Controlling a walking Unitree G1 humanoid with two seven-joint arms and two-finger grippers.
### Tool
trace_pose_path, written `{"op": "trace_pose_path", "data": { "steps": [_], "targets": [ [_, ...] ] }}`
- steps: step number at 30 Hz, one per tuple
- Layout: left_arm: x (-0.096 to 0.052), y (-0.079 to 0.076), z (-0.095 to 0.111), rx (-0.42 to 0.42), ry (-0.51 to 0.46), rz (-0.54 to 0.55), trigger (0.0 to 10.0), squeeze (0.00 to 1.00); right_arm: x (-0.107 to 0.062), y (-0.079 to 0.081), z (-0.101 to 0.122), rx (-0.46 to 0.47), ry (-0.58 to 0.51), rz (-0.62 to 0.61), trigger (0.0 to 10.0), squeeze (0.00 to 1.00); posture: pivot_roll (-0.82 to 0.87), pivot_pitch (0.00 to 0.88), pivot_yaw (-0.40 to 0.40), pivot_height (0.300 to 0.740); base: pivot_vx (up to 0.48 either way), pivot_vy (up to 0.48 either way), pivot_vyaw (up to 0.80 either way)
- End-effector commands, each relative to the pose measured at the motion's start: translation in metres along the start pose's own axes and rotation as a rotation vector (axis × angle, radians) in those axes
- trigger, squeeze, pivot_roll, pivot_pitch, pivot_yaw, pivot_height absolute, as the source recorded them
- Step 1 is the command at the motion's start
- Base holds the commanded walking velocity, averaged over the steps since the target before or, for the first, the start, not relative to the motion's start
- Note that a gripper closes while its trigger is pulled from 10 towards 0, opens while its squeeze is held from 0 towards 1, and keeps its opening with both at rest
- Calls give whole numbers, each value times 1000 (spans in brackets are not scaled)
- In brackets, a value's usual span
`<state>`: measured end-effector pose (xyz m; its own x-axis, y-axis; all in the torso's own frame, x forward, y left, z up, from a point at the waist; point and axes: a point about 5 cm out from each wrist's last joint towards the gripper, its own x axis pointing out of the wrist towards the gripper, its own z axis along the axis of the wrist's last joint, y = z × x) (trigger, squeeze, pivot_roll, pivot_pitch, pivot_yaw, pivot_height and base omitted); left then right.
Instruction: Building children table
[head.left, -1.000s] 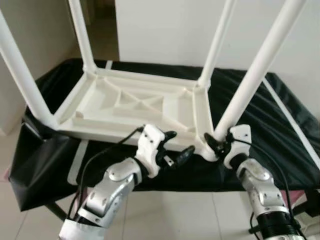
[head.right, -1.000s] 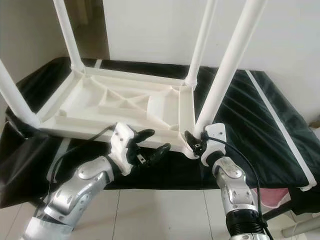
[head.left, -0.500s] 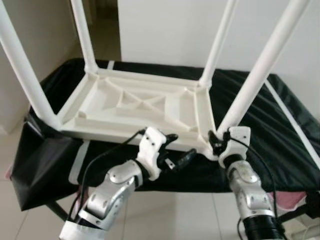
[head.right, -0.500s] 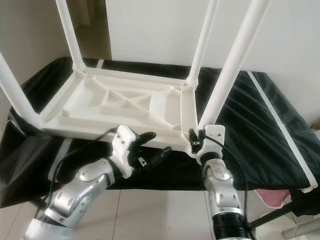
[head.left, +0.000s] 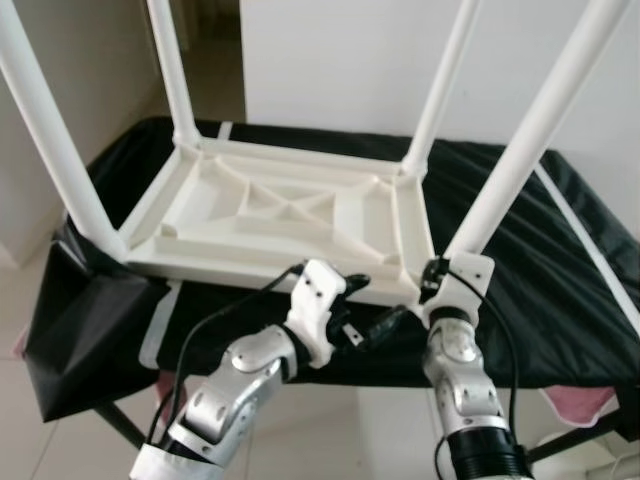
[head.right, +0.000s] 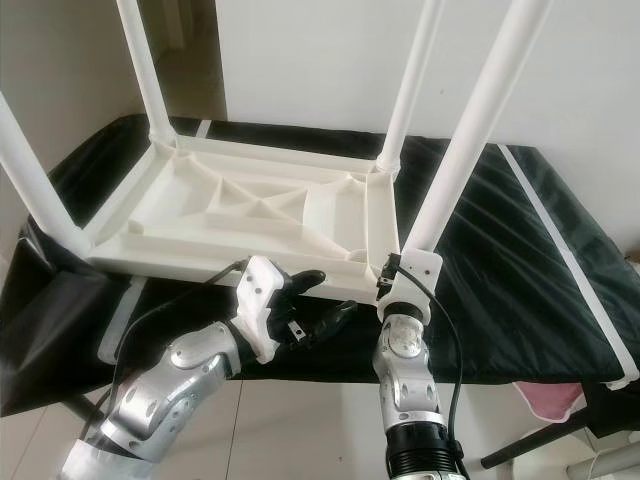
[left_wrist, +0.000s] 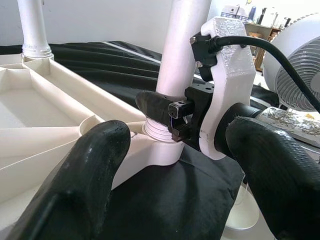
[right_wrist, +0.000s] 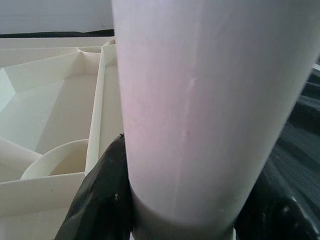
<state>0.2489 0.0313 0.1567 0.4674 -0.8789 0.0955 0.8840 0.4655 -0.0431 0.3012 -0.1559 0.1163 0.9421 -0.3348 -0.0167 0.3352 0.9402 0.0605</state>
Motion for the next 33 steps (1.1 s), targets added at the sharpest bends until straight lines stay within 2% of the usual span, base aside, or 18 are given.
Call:
{"op": "trace_pose_path", "data": {
  "steps": [1,9,11,12,15,22,24,27,28,29,31,33],
  "targets": [
    [0,-5,2,15,0,-82,10000,0,-3,-9,-16,-57,67,-53,10000,0,5,0,-70,740,0,0,0],
    [1,-3,2,22,3,-85,10000,0,-2,-6,-15,-51,63,-56,10000,0,4,0,-64,740,0,0,0],
    [1,-2,2,24,3,-86,10000,0,-1,-5,-14,-48,53,-53,10000,39,4,0,-60,740,0,0,0],
    [1,0,2,25,5,-82,10000,0,0,-5,-9,-42,18,-29,10000,1000,5,0,-57,740,0,0,0],
    [-2,7,3,34,11,-68,10000,0,0,-9,0,-4,-48,39,10000,1000,2,0,-56,740,0,0,0],
    [-3,6,3,38,12,-65,10000,0,-3,-17,2,7,-73,116,10000,1000,1,0,-62,740,0,0,0],
    [-4,6,3,39,13,-62,10000,0,-8,-24,2,59,-78,199,10000,1000,8,0,-68,740,0,0,0],
    [-4,6,3,39,14,-61,10000,0,-10,-25,3,75,-79,229,10000,1000,8,0,-68,740,0,0,0],
    [-5,6,3,43,17,-56,10000,0,-13,-28,1,103,-64,285,10000,0,11,0,-70,740,0,0,0],
    [-5,7,3,45,19,-52,10000,0,-15,-30,0,118,-53,321,10000,0,11,0,-70,740,0,0,0],
    [-6,8,3,47,18,-46,10000,0,-18,-36,-3,64,-50,402,10000,0,9,0,-67,740,0,0,0],
    [-6,9,4,47,17,-45,10000,0,-18,-39,-4,33,-49,425,10000,0,9,0,-67,740,0,0,0]
  ]
}}
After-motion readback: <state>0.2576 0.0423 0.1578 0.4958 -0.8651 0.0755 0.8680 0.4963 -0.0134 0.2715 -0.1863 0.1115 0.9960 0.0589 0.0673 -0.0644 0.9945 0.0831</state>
